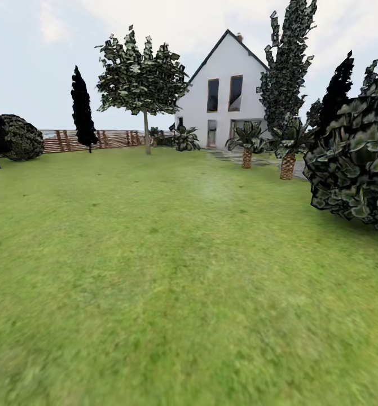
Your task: Take the three Easter eggs out of the wicker basket on the lawn in the garden, then place them on the lawn next to a single tree (choose any tree) so that all three eggs are next to the same tree and none are left in the basket.
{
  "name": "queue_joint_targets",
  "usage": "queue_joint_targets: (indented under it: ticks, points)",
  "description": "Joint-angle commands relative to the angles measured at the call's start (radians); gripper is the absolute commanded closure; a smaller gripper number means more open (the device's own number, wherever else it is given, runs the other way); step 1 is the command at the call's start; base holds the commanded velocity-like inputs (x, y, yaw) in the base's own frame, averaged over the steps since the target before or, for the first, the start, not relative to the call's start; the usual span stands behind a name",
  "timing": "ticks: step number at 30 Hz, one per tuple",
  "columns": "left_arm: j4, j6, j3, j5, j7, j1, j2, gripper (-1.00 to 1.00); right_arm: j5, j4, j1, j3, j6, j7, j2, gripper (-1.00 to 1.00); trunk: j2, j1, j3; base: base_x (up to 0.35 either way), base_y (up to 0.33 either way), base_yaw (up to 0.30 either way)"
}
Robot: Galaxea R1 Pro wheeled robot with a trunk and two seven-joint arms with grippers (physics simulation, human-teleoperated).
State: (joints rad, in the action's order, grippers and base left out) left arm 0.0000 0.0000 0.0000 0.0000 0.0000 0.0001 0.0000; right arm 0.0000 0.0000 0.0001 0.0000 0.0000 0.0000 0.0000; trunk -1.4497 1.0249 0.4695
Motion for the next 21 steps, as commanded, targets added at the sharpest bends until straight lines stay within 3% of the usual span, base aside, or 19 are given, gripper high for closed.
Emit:
queue_joint_targets:
  ticks: [1,12,21]
  points:
    - [-0.006,-0.003,0.002,0.003,-0.002,0.006,0.006,-1.0,-0.005,-0.006,-0.006,-0.006,-0.006,0.0,0.002,-1.0,0.0,0.0,0.0,0.0,0.0,0.0]
    - [-0.007,-0.003,0.002,0.003,0.001,0.004,0.056,-1.0,0.001,-0.022,-0.055,0.0,-0.005,0.0,0.0,-1.0,0.0,0.0,0.004,0.0,0.0,0.0]
    - [-0.008,-0.003,0.002,0.003,0.001,0.004,0.063,-1.0,0.001,-0.024,-0.055,-0.001,-0.005,0.0,0.0,-1.0,0.0,0.0,0.018,0.0,0.0,0.0]
